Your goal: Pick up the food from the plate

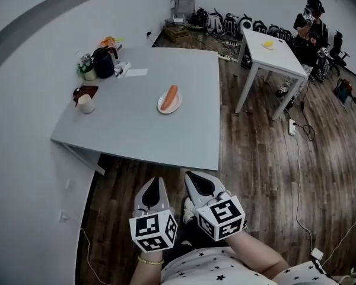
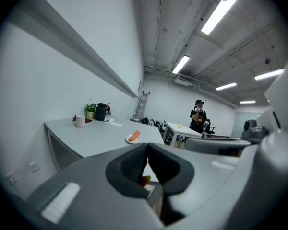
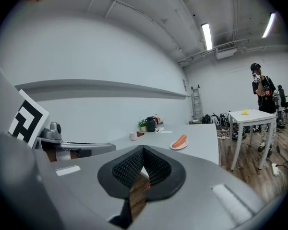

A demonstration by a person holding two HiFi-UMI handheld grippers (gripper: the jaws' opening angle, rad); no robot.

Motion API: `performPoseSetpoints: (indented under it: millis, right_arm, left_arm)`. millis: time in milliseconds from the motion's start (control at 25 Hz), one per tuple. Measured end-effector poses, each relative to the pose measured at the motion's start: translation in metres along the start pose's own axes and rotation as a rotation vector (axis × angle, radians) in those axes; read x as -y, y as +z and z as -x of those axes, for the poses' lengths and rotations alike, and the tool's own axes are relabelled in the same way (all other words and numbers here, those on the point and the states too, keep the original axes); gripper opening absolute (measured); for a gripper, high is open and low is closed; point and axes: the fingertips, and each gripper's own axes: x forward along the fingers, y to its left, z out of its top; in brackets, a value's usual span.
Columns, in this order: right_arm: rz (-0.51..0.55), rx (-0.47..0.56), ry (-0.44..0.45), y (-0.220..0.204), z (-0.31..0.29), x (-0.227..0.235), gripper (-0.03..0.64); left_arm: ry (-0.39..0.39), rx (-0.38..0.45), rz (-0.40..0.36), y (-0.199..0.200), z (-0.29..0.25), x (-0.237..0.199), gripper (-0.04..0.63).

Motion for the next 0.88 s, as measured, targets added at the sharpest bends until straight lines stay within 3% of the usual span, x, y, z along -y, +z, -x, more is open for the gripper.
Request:
performPoseSetpoints:
  millis: [240,480,640,760,840,880]
  right_arm:
    - [-0.001,0.008,-0.050,0.014,-0.079,0.061,-0.002]
    - [-0.008,-0.048,-0.093,0.020,-0.146,0.128,-0.001]
    - [-0.021,-0.084,-0.097,0.022,-0.192,0.171,-0.002]
    - [-0.027,-0.097,-0.097,0.024,-0.227,0.201,-0.001]
    - [-0.040,-0.120,-0.068,0.022,-0.249,0.216,-0.002]
    - [-0.047,-0.133,-0.059,0.020,-0.258,0.222,-0.001]
  left_arm:
    - [-0.030,-0.020,-0.019,0.014,-0.092,-0.026,0.008]
    - [-0.052,-0.085,-0.032,0.023,-0.204,-0.044,0.008]
    - [-0.063,-0.126,-0.076,0.024,-0.289,-0.054,0.008]
    - [-0.124,-0.172,-0.136,0.016,-0.355,-0.057,0.009]
    - [-0.182,-0.248,-0.188,-0.001,-0.399,-0.058,0.125]
    - [-0.200,-0.291,-0.213,-0.010,-0.418,-0.060,0.140]
